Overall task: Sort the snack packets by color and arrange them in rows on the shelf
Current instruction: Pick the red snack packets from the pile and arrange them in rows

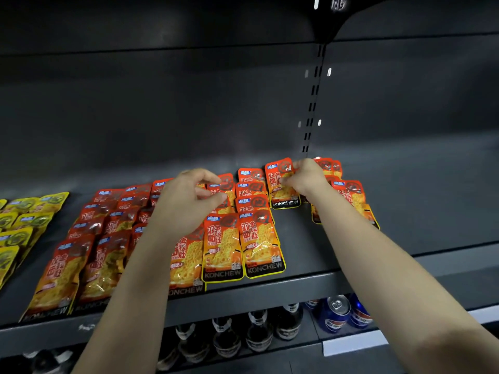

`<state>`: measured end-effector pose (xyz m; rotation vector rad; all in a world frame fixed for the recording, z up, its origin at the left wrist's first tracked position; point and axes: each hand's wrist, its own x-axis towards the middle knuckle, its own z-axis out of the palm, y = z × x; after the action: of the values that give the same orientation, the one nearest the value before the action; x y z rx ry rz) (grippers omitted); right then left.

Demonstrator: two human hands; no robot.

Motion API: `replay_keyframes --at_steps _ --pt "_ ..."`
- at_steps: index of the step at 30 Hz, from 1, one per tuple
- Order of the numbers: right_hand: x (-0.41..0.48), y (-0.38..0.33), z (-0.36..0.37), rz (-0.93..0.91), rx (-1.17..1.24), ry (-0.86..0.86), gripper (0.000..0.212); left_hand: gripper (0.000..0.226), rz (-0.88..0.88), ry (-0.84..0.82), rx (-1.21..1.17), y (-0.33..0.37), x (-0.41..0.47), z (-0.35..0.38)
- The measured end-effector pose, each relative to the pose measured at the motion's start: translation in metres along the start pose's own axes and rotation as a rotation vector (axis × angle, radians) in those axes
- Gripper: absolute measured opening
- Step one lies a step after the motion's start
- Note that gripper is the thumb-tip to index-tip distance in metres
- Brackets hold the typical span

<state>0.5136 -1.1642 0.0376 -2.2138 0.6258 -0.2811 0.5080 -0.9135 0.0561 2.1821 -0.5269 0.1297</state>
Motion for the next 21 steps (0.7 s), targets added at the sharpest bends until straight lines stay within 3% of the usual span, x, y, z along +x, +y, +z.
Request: replay_keyframes --at_steps 11,21 --pt "0.011 0.000 0.009 -0.059 -0.249 0.001 0.027 0.020 0.011 -0.028 0.008 0.002 0.001 0.007" --pt "0.011 0.006 0.021 -0.155 -0.393 0.108 0.043 0.019 0.024 -0.012 0.029 0.002 0.000 0.007"
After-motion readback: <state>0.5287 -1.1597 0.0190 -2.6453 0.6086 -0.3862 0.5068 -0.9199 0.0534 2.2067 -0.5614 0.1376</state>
